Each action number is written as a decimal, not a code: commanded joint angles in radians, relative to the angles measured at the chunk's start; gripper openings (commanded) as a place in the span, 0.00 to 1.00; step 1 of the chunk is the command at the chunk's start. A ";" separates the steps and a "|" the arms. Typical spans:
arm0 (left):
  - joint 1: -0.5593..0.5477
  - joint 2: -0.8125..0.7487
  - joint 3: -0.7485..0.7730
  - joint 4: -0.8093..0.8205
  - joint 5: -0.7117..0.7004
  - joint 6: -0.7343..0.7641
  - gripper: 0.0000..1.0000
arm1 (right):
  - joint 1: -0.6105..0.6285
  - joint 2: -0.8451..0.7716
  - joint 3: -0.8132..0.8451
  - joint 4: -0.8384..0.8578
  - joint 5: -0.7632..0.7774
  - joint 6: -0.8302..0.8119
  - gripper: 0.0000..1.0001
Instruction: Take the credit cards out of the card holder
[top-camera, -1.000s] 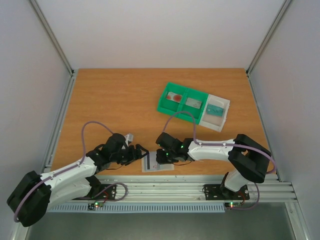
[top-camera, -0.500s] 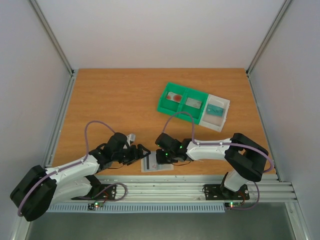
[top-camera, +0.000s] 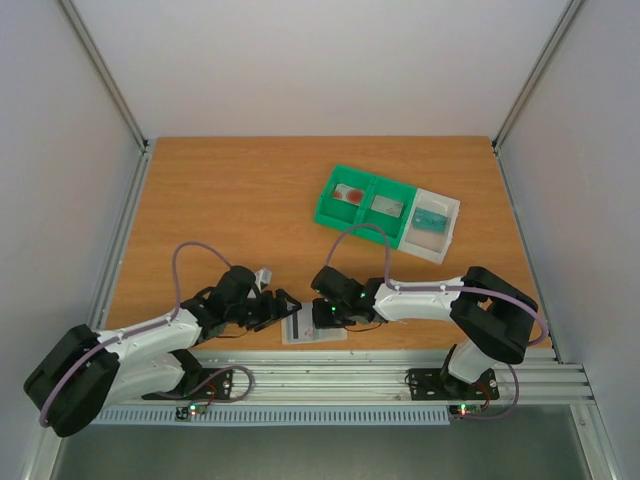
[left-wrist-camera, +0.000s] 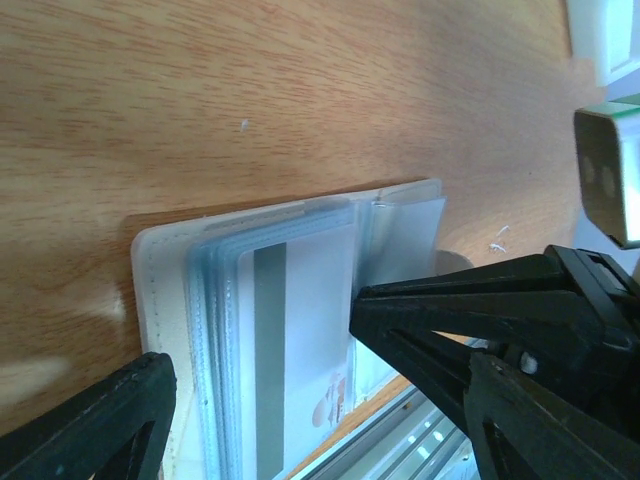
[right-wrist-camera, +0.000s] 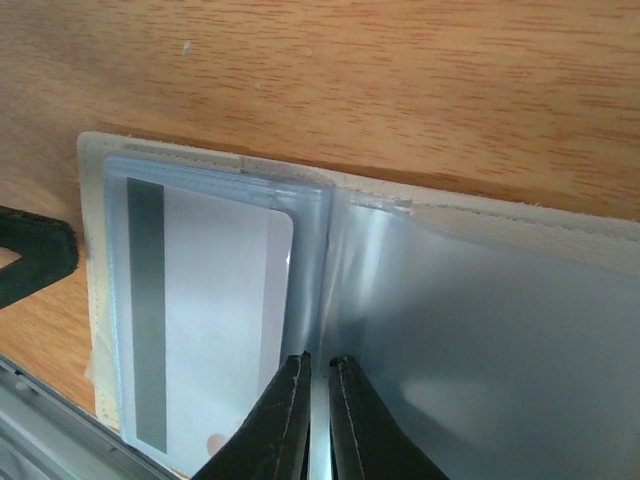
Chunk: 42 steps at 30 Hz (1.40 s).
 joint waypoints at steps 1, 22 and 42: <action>-0.003 0.023 -0.017 0.070 0.003 0.002 0.80 | 0.008 -0.036 0.018 0.001 -0.023 0.002 0.10; -0.003 0.029 -0.017 0.086 0.024 -0.009 0.79 | 0.011 0.027 0.000 -0.032 0.025 0.007 0.09; -0.003 -0.038 -0.002 0.054 0.020 -0.036 0.81 | 0.011 0.036 -0.058 0.047 0.005 0.034 0.03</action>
